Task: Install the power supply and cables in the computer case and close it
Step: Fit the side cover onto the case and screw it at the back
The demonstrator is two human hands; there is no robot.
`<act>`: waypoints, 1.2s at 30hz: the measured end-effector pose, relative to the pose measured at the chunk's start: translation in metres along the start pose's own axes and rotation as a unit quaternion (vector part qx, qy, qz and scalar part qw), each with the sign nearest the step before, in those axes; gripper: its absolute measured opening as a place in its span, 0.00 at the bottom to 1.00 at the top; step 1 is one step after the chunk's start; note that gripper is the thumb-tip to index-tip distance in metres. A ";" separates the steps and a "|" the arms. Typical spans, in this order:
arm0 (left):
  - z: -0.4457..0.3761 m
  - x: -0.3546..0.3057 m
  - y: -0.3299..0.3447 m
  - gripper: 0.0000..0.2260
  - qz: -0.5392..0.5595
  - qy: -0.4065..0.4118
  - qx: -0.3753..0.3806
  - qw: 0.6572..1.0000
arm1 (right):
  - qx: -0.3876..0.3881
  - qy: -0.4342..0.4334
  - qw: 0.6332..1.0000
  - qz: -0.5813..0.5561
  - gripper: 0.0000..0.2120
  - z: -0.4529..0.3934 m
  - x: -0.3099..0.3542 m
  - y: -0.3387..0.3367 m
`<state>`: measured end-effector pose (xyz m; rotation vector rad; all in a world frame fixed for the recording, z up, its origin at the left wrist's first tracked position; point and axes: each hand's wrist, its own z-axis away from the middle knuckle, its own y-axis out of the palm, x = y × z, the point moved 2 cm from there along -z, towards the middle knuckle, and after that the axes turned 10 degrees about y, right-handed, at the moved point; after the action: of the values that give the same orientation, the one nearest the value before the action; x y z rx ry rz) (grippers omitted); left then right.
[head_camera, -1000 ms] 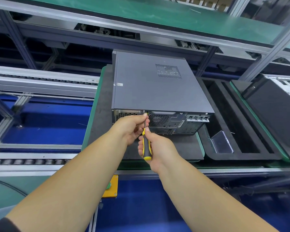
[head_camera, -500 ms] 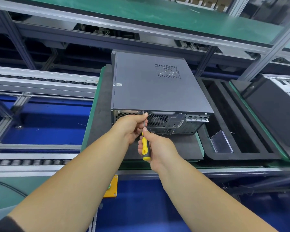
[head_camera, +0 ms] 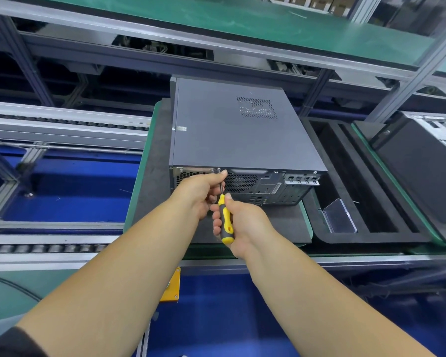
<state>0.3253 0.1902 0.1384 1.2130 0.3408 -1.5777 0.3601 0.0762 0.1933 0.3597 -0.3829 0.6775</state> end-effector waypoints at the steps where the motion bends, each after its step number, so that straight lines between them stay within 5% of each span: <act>1: 0.001 0.000 0.000 0.09 -0.001 0.001 0.001 1.000 | 0.013 -0.004 1.000 -0.008 0.20 -0.002 -0.001 -0.001; 11: 0.042 -0.006 0.002 0.12 -0.089 0.096 0.033 0.991 | -0.023 -0.100 0.986 0.129 0.15 -0.004 -0.013 -0.024; 19: 0.120 0.022 0.010 0.12 -0.244 0.166 0.073 0.953 | -0.010 -0.284 0.937 0.203 0.05 0.014 -0.008 -0.075; 26: 0.179 0.061 0.006 0.11 -0.311 0.210 -0.045 0.926 | 0.107 -0.266 0.926 0.244 0.06 0.014 -0.046 -0.088; 36: 0.268 0.108 -0.089 0.07 -0.329 0.193 -0.223 0.897 | 0.208 -0.188 0.895 0.348 0.05 0.017 -0.139 -0.034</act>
<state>0.1191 -0.0306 0.1360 1.0852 1.4175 -1.6568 0.2793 -0.0300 0.1385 0.7859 -0.7555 1.4116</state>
